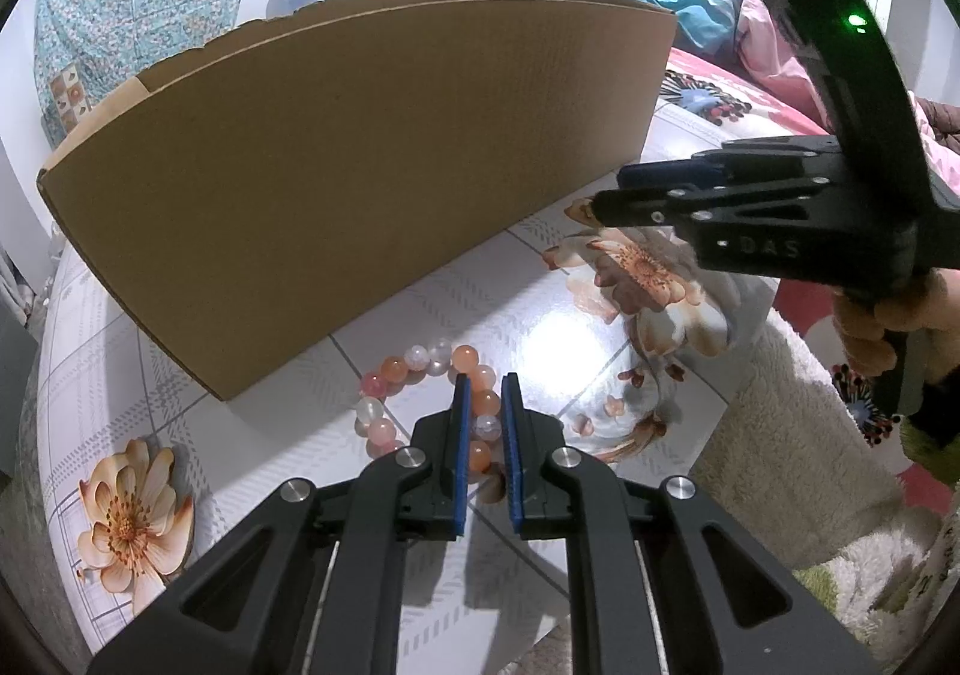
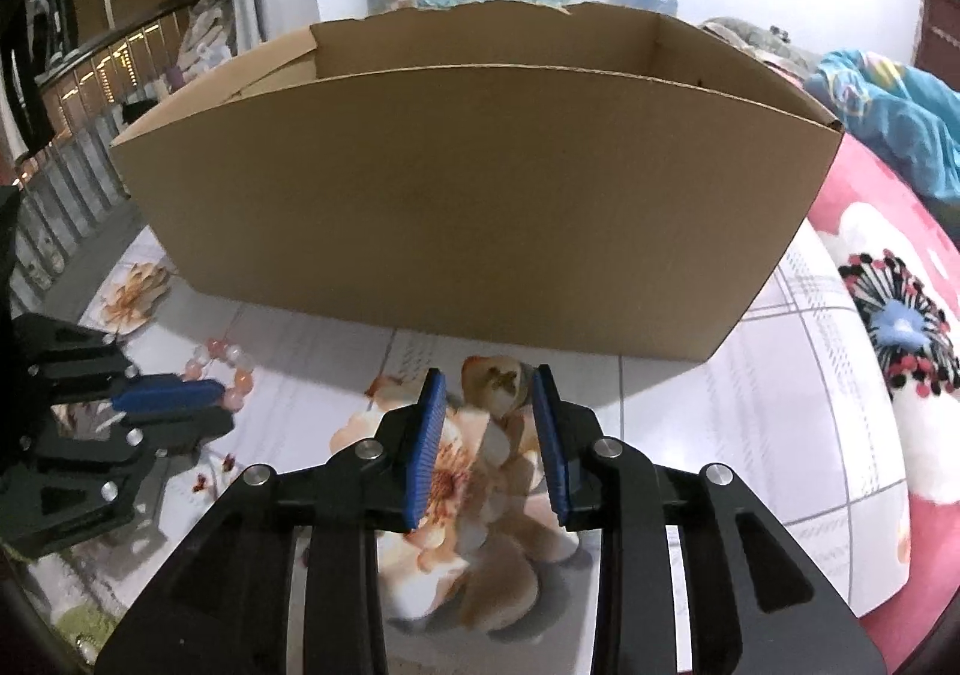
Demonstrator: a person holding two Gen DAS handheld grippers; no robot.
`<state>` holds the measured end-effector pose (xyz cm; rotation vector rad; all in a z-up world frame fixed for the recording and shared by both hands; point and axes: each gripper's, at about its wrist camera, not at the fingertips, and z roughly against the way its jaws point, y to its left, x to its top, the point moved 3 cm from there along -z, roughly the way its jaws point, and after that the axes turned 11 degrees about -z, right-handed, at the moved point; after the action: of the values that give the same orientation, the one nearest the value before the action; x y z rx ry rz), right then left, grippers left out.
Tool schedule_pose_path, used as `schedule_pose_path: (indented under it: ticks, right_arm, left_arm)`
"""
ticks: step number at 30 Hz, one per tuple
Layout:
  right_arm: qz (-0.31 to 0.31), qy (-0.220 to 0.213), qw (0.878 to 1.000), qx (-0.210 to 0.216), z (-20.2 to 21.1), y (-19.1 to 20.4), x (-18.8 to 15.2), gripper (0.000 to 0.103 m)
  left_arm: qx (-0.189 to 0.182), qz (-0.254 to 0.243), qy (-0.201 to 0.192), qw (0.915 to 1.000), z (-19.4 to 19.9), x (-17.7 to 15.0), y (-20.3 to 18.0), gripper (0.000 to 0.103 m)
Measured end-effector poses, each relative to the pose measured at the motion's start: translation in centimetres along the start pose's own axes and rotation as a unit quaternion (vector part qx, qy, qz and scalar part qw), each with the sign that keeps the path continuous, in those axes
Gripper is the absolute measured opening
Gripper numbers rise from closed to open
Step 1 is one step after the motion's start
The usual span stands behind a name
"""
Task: Organize jewelry
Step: 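Hold the bracelet closed in the left gripper while the right gripper closes empty, then lift the pink bead bracelet with the left gripper and carry it over the box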
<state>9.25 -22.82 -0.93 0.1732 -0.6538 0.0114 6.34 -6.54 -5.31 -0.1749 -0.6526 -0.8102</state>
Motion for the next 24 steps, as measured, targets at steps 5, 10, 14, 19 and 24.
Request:
schedule_pose_path:
  ticks: [5, 10, 14, 19, 24]
  right_arm:
    - [0.004, 0.007, 1.0, -0.014, -1.3, 0.1, 0.2, 0.025]
    - [0.006, 0.003, 1.0, -0.018, -1.4, 0.4, 0.3, 0.01]
    - [0.002, 0.002, 1.0, -0.014, -1.3, 0.3, 0.3, 0.009]
    - [0.0, 0.002, 1.0, -0.012, -1.1, 0.3, 0.1, 0.009]
    - [0.0, 0.0, 1.0, -0.009, -0.5, 0.1, -0.2, 0.009]
  left_arm:
    - [0.0, 0.0, 0.0, 1.0, 0.0, 0.0, 0.0, 0.01]
    - [0.0, -0.001, 0.0, 1.0, 0.0, 0.0, 0.0, 0.01]
    - [0.001, -0.001, 0.0, 1.0, 0.0, 0.0, 0.0, 0.01]
    - [0.001, -0.001, 0.0, 1.0, -0.1, 0.0, -0.1, 0.01]
    - [0.002, -0.001, -0.001, 1.0, 0.0, -0.2, 0.0, 0.009]
